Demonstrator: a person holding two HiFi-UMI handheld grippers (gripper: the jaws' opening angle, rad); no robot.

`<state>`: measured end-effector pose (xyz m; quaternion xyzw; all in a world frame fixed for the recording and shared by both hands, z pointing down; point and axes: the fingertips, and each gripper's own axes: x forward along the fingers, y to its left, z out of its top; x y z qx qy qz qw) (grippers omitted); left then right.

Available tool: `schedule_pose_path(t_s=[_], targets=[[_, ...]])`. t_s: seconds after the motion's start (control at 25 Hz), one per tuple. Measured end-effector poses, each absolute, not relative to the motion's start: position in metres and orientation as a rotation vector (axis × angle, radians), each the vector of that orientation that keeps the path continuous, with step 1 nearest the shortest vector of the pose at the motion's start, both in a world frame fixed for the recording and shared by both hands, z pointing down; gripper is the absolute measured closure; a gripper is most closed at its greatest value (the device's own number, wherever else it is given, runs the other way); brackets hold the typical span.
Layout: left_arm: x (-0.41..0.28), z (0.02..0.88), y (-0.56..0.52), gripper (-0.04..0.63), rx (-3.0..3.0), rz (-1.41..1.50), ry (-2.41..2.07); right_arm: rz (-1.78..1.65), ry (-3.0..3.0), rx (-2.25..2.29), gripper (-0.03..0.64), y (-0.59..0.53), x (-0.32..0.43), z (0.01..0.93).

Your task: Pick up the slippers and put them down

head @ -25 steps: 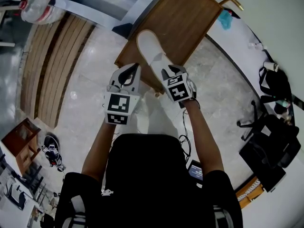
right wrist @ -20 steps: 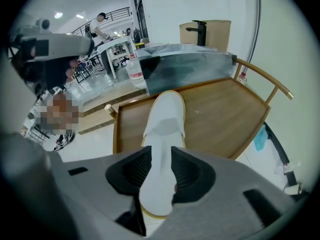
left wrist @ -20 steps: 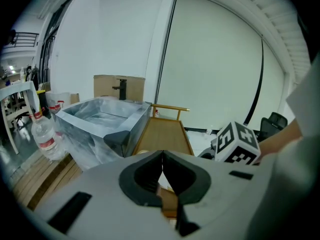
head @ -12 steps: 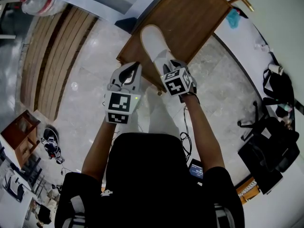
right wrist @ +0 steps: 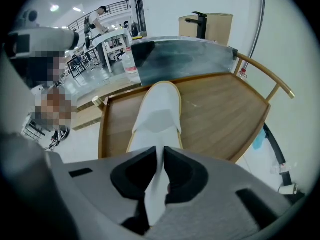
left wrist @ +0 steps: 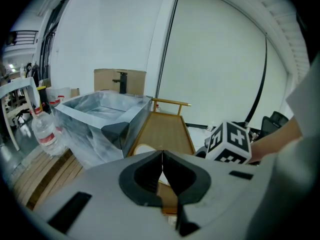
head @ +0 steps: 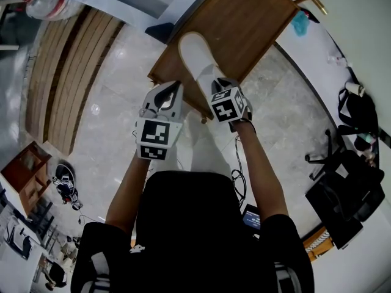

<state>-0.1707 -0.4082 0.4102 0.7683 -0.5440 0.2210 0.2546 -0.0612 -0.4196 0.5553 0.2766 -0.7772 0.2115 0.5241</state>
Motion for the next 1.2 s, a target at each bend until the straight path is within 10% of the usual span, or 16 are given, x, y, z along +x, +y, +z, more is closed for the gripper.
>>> schedule_pose_path(t_s=[1.2], targets=[[-0.161,0.352,-0.4,0.589,2.234,0.58,-1.443,0.536,-1.927,0.87,0.601,-0.408,-0.051,0.469]])
